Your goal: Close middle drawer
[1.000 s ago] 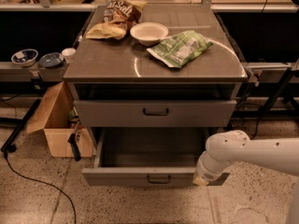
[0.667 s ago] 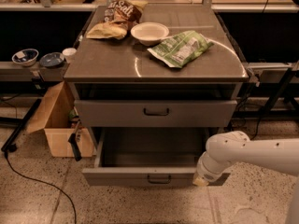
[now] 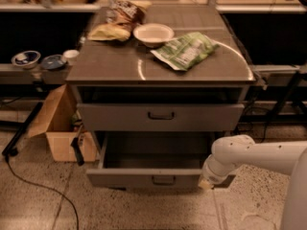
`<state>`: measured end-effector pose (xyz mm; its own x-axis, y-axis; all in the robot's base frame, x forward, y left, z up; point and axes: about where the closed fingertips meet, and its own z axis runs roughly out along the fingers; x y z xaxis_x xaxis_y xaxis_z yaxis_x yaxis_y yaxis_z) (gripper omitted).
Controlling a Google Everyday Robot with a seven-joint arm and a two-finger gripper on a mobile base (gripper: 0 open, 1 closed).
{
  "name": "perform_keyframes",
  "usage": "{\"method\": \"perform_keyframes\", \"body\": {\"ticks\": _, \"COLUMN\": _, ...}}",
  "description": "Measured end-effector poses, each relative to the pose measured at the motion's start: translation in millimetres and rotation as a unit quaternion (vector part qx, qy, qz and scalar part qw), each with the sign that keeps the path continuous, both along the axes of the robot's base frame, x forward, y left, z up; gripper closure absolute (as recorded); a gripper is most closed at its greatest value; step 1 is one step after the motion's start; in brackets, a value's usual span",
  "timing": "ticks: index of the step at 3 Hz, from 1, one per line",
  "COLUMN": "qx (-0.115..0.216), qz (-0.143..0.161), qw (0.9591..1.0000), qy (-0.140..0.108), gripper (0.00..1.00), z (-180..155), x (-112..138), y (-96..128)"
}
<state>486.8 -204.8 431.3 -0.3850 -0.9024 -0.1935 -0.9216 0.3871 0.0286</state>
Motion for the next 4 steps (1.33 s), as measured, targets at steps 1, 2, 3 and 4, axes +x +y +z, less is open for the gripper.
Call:
{"method": "perform_keyframes", "body": {"ticks": 1, "qx": -0.005, "qz": -0.009, "qw": 0.9998, "qy": -0.015, "gripper": 1.0, "z": -5.1, "x": 33.1, "y": 0.4}}
{"method": "perform_keyframes", "body": {"ticks": 2, "qx": -0.005, "qz": -0.009, "qw": 0.9998, "qy": -0.015, "gripper": 1.0, "z": -5.1, "x": 33.0, "y": 0.4}}
{"method": "perform_keyframes", "body": {"ticks": 3, "qx": -0.01, "qz": -0.013, "qw": 0.9993, "qy": -0.033, "gripper": 1.0, "z": -4.5, "x": 76.0, "y": 2.4}}
{"method": "perform_keyframes", "body": {"ticks": 4, "qx": -0.011, "qz": -0.013, "qw": 0.9992, "qy": -0.036, "gripper": 0.86, "z": -4.5, "x": 78.9, "y": 2.2}}
